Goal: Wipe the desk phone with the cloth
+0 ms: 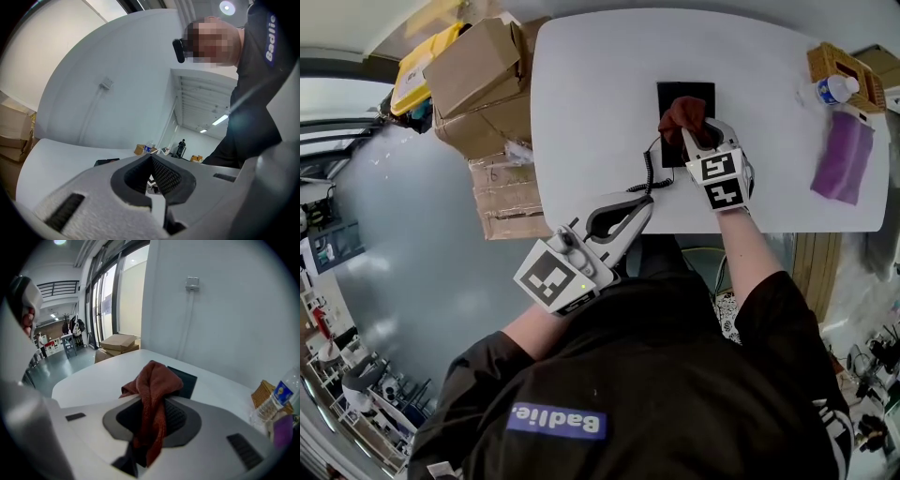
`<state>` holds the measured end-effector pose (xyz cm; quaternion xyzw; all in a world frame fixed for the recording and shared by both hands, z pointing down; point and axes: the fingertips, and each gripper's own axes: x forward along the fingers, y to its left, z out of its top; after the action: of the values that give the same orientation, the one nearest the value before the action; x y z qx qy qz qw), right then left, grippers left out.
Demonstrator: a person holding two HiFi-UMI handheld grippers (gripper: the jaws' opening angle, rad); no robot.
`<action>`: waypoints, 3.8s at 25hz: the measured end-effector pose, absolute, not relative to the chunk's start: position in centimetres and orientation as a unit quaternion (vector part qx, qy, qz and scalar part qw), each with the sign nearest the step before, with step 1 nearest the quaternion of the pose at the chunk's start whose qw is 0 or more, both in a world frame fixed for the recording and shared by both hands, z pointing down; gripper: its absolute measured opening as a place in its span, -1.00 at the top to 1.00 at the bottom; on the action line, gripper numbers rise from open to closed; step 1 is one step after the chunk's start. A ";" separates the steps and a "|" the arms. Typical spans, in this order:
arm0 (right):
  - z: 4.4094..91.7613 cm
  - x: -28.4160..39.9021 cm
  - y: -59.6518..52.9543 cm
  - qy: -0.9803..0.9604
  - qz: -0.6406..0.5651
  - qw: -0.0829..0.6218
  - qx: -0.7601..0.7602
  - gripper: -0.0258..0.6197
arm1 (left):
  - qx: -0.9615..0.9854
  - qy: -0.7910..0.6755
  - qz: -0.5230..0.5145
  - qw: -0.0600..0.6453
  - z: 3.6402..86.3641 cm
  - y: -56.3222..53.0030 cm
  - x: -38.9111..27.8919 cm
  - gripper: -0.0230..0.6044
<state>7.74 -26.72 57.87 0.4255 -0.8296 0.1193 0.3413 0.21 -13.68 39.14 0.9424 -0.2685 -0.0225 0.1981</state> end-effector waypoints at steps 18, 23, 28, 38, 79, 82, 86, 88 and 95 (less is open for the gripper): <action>58.1 7.9 -25.3 -0.846 0.079 0.368 0.378 0.64 | 0.935 -0.299 0.012 0.188 39.7 -13.5 1.7 0.90; 58.5 4.4 -23.9 -0.861 0.070 0.373 0.338 0.64 | 0.932 -0.310 0.004 0.187 39.5 -13.3 0.7 0.90; 59.1 3.3 -22.3 -0.867 0.066 0.376 0.322 0.64 | 0.933 -0.304 0.007 0.192 39.9 -12.8 0.9 0.90; 60.0 11.0 -22.1 -0.845 0.091 0.382 0.363 0.64 | 0.935 -0.288 0.018 0.206 40.7 -12.8 3.7 0.90; 48.0 2.2 -4.5 -0.797 0.118 0.302 0.510 0.64 | 0.966 -0.203 -0.022 0.159 36.2 1.3 -12.2 0.90; 45.9 1.9 -1.6 -0.804 0.119 0.291 0.505 0.64 | 0.969 -0.191 -0.027 0.154 34.5 2.7 -11.7 0.90; 43.0 1.0 0.8 -0.833 0.129 0.251 0.476 0.64 | 0.974 -0.182 -0.036 0.132 32.3 3.7 -10.1 0.90; 41.8 0.6 1.5 -0.848 0.129 0.231 0.460 0.64 | 0.974 -0.188 -0.039 0.124 31.7 3.8 -9.2 0.90; 38.1 1.2 3.6 -0.886 0.115 0.181 0.411 0.64 | 0.970 -0.211 -0.031 0.114 30.3 4.3 -5.3 0.90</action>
<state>1.22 3.61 38.10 0.4113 -0.8859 0.1147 0.1810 -5.30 4.33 30.28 0.9702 -0.2115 -0.0309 0.1144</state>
